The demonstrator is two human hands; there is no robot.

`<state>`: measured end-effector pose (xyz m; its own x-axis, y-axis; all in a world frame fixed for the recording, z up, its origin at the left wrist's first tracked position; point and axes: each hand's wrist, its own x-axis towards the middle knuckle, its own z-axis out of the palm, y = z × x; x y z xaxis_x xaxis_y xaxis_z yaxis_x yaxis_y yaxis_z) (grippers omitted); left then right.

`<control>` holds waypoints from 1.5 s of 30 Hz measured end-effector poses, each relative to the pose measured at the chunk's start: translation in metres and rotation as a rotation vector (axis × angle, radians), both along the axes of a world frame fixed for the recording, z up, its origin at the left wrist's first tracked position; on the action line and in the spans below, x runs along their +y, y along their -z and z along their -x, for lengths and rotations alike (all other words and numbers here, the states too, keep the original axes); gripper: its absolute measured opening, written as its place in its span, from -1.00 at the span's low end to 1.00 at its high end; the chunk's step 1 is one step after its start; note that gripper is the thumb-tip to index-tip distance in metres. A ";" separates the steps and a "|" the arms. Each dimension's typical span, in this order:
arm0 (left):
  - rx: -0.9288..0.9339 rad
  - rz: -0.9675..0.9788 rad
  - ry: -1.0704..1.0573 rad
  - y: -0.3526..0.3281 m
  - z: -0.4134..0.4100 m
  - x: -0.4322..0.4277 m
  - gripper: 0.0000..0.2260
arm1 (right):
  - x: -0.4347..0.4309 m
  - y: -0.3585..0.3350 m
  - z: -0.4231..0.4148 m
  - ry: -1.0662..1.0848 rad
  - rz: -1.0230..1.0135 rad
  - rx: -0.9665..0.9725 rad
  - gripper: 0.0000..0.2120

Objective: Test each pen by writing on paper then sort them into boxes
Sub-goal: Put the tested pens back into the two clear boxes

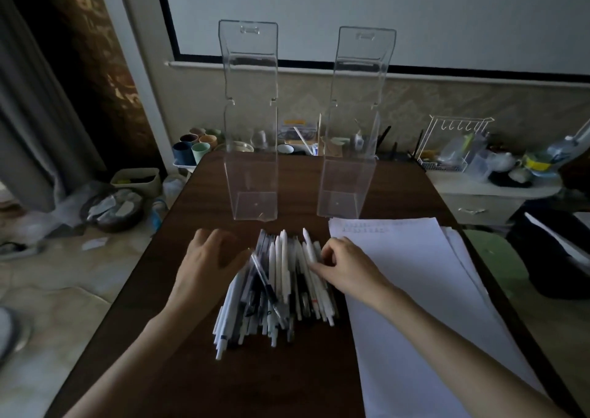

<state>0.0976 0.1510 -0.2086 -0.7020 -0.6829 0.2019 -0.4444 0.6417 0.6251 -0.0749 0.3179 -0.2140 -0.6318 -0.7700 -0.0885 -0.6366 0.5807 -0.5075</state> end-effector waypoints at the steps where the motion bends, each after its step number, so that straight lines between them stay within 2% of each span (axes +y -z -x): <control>1: -0.068 -0.004 -0.037 0.002 -0.005 0.002 -0.72 | -0.002 -0.001 -0.004 0.006 -0.024 0.033 -0.78; 4: -0.340 -0.032 -0.072 0.010 -0.015 0.007 -0.65 | -0.007 -0.003 -0.014 0.012 -0.101 0.137 -0.78; 6: -0.414 -0.060 -0.074 0.014 -0.015 0.009 -0.61 | -0.011 -0.005 -0.018 0.049 -0.138 0.155 -0.79; 8: -0.421 -0.078 -0.092 0.016 -0.012 0.010 -0.59 | -0.016 -0.006 -0.019 0.094 -0.157 0.132 -0.84; 11: -0.396 -0.123 -0.112 0.017 -0.007 0.009 -0.58 | -0.023 -0.005 -0.016 0.146 -0.166 0.090 -0.74; 16: -0.390 -0.243 -0.063 0.020 0.000 -0.003 -0.50 | -0.025 -0.007 -0.008 0.099 -0.187 0.039 -0.70; 19: -0.365 -0.349 -0.014 0.020 0.001 -0.009 -0.52 | -0.021 -0.004 -0.002 0.081 -0.082 -0.035 -0.60; 24: -0.426 -0.362 0.068 0.013 0.003 -0.014 -0.60 | -0.014 -0.001 0.006 0.073 0.046 -0.164 -0.61; 28: -0.534 -0.206 0.172 0.006 0.007 -0.018 -0.71 | -0.015 -0.019 0.007 0.021 0.193 -0.147 -0.62; 31: -0.576 -0.122 0.217 0.003 0.012 -0.021 -0.71 | -0.030 -0.052 0.008 0.055 0.471 -0.135 -0.64; 35: -0.543 -0.163 0.247 0.005 0.013 -0.028 -0.65 | -0.072 -0.115 0.010 0.079 0.894 -0.085 -0.73; 38: -0.538 -0.230 0.272 0.003 0.011 -0.035 -0.65 | -0.115 -0.144 0.014 0.103 1.050 -0.003 -0.77; 41: -0.388 -0.315 0.257 -0.008 0.008 -0.042 -0.67 | -0.152 -0.144 0.019 0.177 1.028 0.051 -0.75; 45: -0.121 -0.235 0.251 -0.039 0.001 -0.053 -0.72 | -0.170 -0.116 0.028 0.171 0.714 0.090 -0.67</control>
<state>0.0971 0.0980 -0.1696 -0.8628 -0.5043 -0.0349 -0.3712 0.5853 0.7209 -0.1032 0.1483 -0.0981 -0.7291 -0.5110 0.4552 -0.6240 0.2233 -0.7488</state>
